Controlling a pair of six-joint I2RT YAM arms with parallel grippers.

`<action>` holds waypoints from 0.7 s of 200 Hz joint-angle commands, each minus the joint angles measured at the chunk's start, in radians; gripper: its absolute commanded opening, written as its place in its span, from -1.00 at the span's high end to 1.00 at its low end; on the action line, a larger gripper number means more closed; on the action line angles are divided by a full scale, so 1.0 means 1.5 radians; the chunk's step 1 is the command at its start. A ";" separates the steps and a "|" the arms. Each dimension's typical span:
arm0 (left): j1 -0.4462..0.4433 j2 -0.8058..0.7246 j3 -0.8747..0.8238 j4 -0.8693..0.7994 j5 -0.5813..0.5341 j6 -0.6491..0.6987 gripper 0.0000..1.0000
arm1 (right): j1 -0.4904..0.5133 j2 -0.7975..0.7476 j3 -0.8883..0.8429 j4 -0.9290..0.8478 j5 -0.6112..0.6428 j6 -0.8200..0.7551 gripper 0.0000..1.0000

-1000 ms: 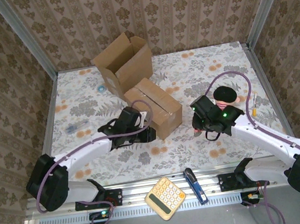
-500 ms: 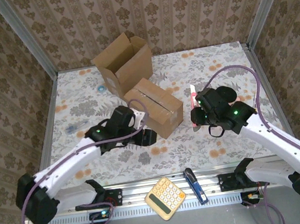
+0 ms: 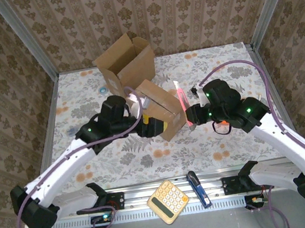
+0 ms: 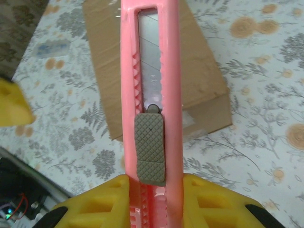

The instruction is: Unpack the express box

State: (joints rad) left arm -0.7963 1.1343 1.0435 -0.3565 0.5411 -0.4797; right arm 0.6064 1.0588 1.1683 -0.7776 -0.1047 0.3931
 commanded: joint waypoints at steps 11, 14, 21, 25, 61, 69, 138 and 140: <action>0.012 0.063 0.051 0.113 0.040 -0.033 -0.63 | 0.002 0.029 0.029 0.044 -0.076 -0.029 0.51; 0.012 0.067 0.052 0.121 0.042 -0.036 -0.63 | 0.002 0.030 0.029 0.046 -0.078 -0.029 0.51; 0.014 0.077 0.053 0.140 0.047 -0.044 -0.63 | 0.003 0.035 0.031 0.052 -0.086 -0.030 0.52; 0.015 0.082 0.053 0.152 0.051 -0.049 -0.63 | 0.004 0.037 0.032 0.056 -0.089 -0.029 0.52; 0.030 0.120 0.056 0.214 0.062 -0.084 -0.62 | 0.009 0.049 0.034 0.081 -0.114 -0.023 0.52; 0.033 0.127 0.055 0.223 0.062 -0.089 -0.62 | 0.010 0.050 0.034 0.084 -0.115 -0.022 0.53; 0.053 0.175 0.067 0.273 0.088 -0.122 -0.21 | 0.023 0.062 0.035 0.101 -0.123 -0.016 0.55; 0.054 0.176 0.066 0.274 0.089 -0.123 -0.18 | 0.023 0.063 0.035 0.101 -0.123 -0.017 0.55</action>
State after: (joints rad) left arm -0.7197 1.3827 1.1034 -0.0059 0.6262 -0.6403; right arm 0.6308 1.1423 1.1793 -0.6697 -0.2668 0.3691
